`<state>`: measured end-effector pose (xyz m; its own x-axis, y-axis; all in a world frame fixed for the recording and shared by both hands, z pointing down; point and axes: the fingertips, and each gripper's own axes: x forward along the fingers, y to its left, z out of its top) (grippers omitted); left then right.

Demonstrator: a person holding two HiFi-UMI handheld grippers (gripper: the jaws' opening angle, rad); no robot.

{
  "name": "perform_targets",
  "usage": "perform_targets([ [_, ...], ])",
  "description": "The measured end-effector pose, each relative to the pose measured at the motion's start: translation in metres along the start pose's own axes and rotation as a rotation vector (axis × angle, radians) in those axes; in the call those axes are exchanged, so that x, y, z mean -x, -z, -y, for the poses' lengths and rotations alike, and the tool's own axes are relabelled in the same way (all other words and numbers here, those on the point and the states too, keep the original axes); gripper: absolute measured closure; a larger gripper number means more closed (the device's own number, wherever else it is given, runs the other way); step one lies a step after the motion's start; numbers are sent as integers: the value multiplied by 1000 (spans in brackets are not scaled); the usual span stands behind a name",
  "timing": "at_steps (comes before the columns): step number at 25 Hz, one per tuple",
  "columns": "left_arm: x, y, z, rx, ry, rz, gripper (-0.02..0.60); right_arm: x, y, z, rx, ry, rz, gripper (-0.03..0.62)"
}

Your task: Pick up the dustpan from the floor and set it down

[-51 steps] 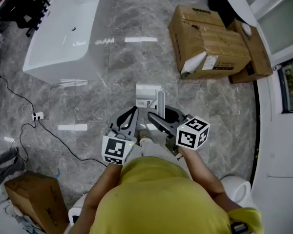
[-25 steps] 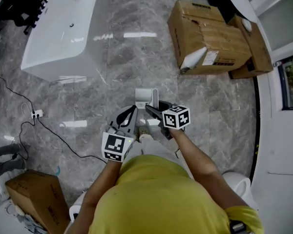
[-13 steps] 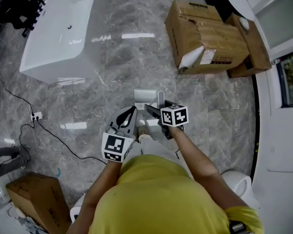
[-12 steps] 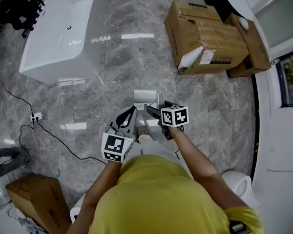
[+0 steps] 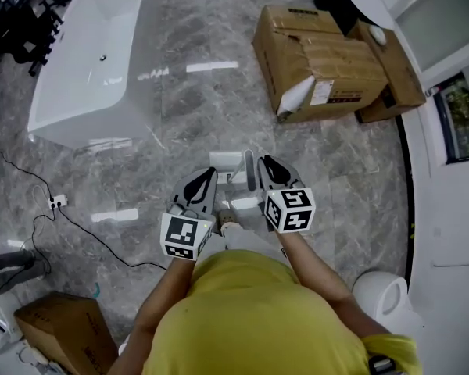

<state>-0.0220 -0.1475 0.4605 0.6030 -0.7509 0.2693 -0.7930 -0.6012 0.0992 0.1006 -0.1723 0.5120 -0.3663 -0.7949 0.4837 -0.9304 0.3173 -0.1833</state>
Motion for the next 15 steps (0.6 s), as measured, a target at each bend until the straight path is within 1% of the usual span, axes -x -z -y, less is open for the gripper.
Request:
perform_targets([
  [1, 0, -7, -1, -7, -4, 14, 581, 6, -17, -3, 19, 7, 54, 572],
  [2, 0, -14, -3, -16, -11, 30, 580, 12, -33, -7, 40, 10, 105, 582],
  [6, 4, -50, -10, -55, -52, 113, 581, 37, -92, -27, 142, 4, 287, 583],
  [8, 7, -72, -12, -69, -69, 163, 581, 51, -116, -34, 171, 4, 359, 583],
  [12, 20, -119, -18, -86, -116, 249, 580, 75, -157, -47, 230, 19, 469, 583],
  [15, 31, -140, -23, -96, -153, 291, 581, 84, -173, -57, 284, 25, 511, 583],
])
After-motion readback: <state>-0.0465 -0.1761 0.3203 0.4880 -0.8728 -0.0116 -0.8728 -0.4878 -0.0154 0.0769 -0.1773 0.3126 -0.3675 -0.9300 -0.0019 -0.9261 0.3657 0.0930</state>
